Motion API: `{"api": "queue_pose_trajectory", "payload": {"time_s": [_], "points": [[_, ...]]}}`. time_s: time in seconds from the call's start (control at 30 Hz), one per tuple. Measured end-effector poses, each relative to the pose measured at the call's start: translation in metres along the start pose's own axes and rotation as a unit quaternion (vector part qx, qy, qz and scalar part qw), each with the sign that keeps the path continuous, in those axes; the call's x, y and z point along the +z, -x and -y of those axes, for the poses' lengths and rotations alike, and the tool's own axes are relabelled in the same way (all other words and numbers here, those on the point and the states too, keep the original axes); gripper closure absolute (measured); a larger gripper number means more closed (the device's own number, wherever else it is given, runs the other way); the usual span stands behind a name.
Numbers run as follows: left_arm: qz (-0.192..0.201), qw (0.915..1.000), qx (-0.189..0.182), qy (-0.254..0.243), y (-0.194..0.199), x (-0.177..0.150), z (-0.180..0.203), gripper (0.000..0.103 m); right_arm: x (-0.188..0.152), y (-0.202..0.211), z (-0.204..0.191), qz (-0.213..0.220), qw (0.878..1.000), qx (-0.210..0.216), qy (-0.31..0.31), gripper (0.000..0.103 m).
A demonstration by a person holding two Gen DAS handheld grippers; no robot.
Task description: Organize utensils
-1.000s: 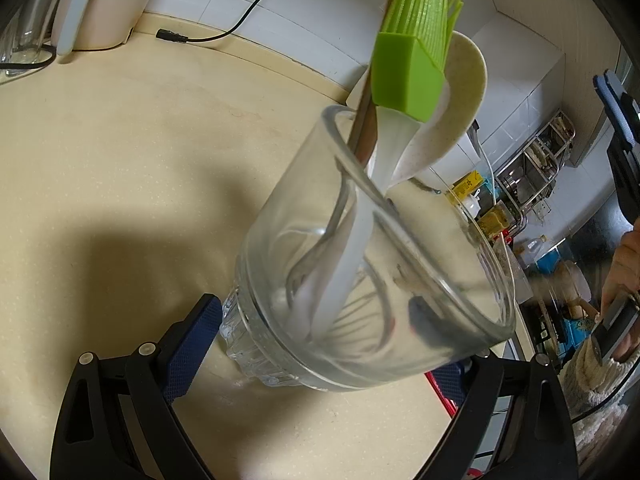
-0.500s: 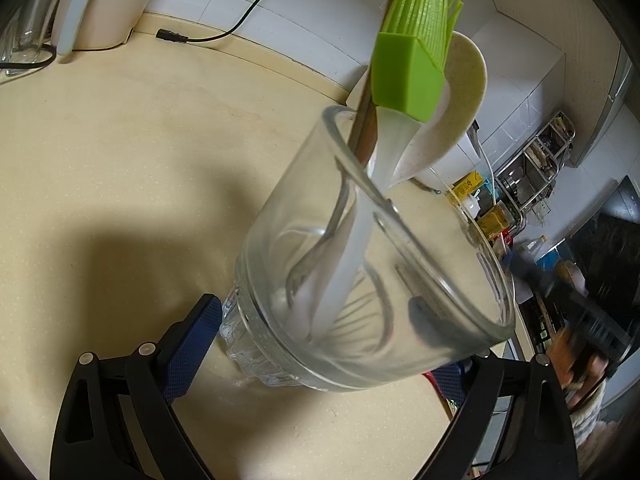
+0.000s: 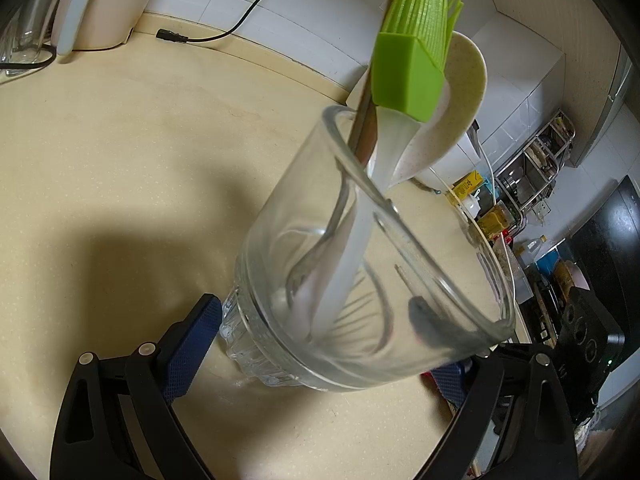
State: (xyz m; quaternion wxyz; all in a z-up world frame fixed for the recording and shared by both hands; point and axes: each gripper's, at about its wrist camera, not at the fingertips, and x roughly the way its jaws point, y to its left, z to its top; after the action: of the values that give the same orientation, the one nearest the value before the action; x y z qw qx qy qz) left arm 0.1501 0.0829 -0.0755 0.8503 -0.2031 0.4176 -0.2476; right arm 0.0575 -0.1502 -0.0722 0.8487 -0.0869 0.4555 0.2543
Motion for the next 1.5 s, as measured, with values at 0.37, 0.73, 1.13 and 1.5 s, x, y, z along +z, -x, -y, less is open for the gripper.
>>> {"api": "queue_pose_trajectory", "payload": {"time_s": [0.37, 0.73, 1.13, 1.5], "points": [[0.0, 1.0, 0.0, 0.0, 0.0, 0.0, 0.0, 0.007, 0.004, -0.013, -0.005, 0.012, 0.999, -0.04, 0.023, 0.087], [0.0, 1.0, 0.0, 0.0, 0.0, 0.001, 0.0, 0.007, 0.03, 0.043, 0.022, 0.128, 0.991, -0.019, -0.042, 0.092], [0.0, 1.0, 0.0, 0.0, 0.0, 0.001, 0.0, 0.007, 0.067, 0.124, 0.005, 0.26, 0.965, 0.012, -0.034, 0.093], [0.0, 1.0, 0.0, 0.0, 0.0, 0.001, -0.001, 0.007, 0.134, 0.179, -0.037, 0.364, 0.931, 0.029, 0.011, 0.093]]}}
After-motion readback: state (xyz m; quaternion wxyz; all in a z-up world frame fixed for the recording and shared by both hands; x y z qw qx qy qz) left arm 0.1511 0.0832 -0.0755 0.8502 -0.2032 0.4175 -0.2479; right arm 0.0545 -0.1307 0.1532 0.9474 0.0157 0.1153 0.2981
